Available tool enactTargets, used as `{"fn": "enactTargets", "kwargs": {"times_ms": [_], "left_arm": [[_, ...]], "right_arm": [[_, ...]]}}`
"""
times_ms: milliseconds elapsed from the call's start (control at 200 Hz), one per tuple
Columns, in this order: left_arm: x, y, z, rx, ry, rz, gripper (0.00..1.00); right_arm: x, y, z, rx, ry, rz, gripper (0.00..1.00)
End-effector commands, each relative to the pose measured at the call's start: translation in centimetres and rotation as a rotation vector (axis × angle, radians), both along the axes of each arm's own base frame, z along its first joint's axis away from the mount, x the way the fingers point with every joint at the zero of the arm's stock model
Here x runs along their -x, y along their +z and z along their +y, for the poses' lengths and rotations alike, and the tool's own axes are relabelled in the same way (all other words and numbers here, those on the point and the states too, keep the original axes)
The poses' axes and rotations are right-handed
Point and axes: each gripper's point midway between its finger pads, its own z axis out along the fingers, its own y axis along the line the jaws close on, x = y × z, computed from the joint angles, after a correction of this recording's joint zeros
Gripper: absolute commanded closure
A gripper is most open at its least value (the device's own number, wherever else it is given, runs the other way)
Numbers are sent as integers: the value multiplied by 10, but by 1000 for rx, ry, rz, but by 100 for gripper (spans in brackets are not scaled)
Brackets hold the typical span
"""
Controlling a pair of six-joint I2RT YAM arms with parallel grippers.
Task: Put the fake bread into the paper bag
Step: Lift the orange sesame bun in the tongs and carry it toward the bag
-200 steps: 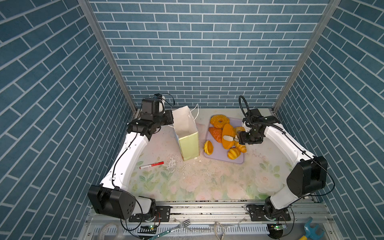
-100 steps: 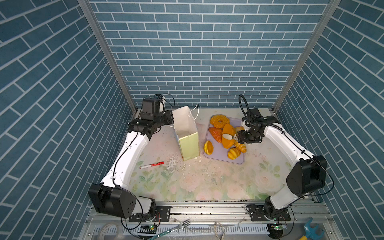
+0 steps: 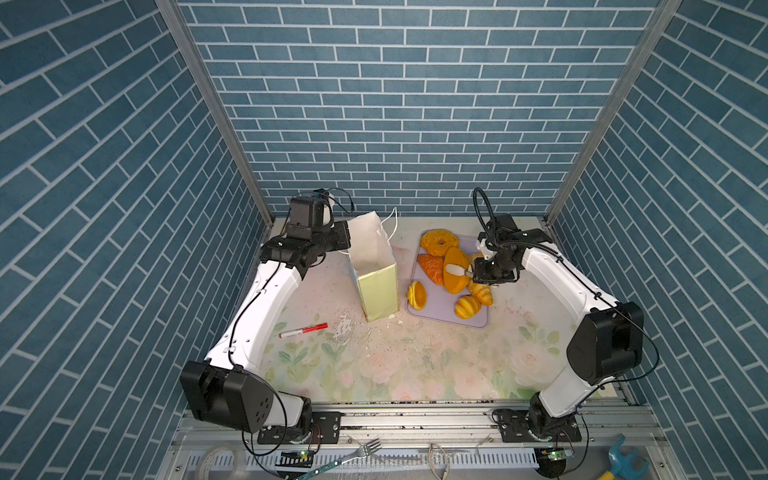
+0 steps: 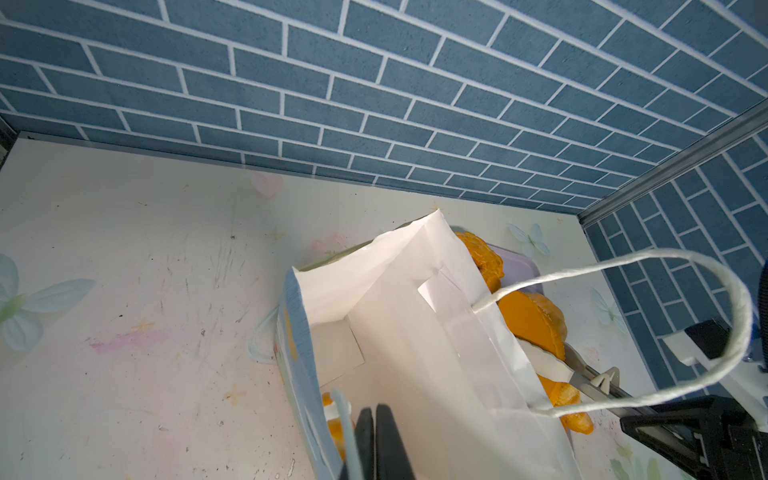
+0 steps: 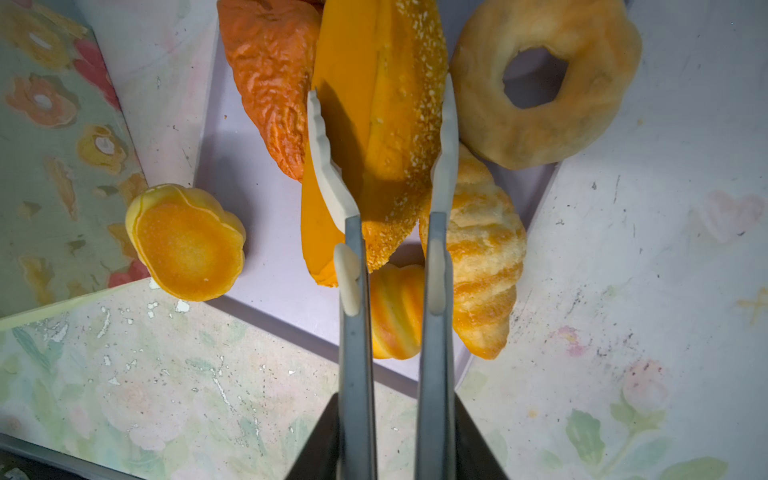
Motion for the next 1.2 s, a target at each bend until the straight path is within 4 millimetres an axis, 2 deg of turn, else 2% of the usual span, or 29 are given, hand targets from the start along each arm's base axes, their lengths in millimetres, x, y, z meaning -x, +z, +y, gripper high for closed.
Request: {"fn": "enactTargets", "kwargs": {"times_ms": [0,160,385,450,530,610,720,815,955,1195], "left_arm": [[-4,14,-2,2,8,-38,93],[-4,11,-1,-1,15,-34,93],[-2,7,-1,6,19,-28,93],[-1,7,-1,14,19,-28,93],[0,8,0,17,25,-33,89],[2,11,2,13,35,-47,75],[7,17,8,-4,55,-66,54],[13,22,13,-18,67,-82,45],[22,27,20,-40,82,-97,41],[27,18,22,-59,80,-81,38]], "right_arm": [[-4,26,3,-21,15,-71,72],[2,53,-3,-25,7,-135,77],[12,97,-10,-49,4,-261,79],[9,109,-17,-23,-7,-318,80],[6,125,-19,-20,-8,-372,81],[2,144,-17,-34,-4,-425,81],[-6,167,-10,-61,24,-492,81],[-12,187,-2,-75,52,-538,81],[-16,223,18,-111,115,-626,81],[-13,281,66,-153,265,-773,82]]}}
